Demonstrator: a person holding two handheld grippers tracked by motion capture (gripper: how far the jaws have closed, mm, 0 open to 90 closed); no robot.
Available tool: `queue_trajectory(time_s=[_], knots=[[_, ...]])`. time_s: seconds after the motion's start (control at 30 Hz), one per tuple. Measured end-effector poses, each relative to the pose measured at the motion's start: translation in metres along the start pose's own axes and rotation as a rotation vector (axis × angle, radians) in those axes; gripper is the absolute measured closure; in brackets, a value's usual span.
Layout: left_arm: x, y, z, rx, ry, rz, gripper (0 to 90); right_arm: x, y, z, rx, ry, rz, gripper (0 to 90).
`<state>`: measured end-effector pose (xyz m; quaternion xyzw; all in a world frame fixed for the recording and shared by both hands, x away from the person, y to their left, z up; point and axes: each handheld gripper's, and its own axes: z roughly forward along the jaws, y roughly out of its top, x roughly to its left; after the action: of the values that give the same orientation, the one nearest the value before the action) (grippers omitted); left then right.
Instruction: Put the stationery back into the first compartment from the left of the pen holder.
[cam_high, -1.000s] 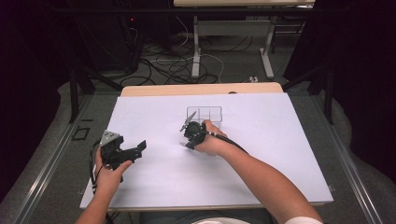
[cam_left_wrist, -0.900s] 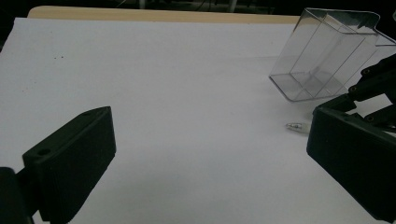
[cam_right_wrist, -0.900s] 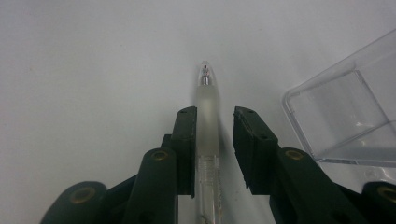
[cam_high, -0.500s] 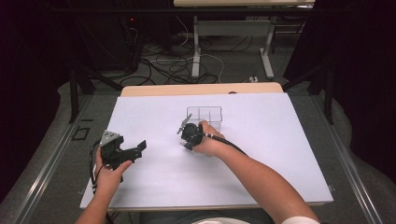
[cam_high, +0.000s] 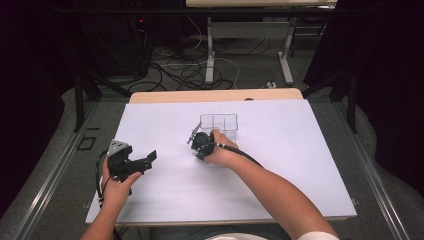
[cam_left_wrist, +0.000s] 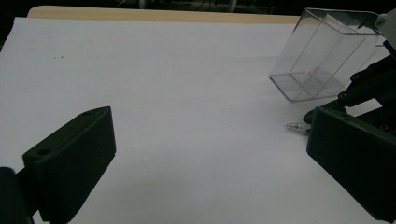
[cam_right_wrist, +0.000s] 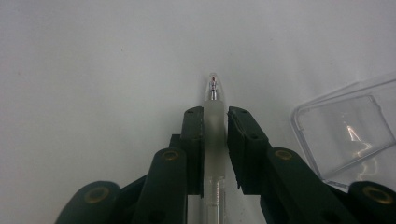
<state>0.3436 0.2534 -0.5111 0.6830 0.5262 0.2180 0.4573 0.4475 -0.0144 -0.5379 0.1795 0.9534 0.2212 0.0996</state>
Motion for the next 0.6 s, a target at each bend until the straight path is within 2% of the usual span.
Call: queue_trajectory(time_s=[0.2, 0.6], knots=[[-0.0001, 0.0001, -0.0003, 0.002, 0.0, -0.001, 1.3, 0.0009, 0.002, 0.0004, 0.012, -0.011, -0.015, 80.3], [-0.0001, 0.0, 0.0003, 0.0, 0.0, 0.0, 1.3, 0.0011, 0.0034, 0.0006, 0.025, -0.012, -0.005, 80.7]])
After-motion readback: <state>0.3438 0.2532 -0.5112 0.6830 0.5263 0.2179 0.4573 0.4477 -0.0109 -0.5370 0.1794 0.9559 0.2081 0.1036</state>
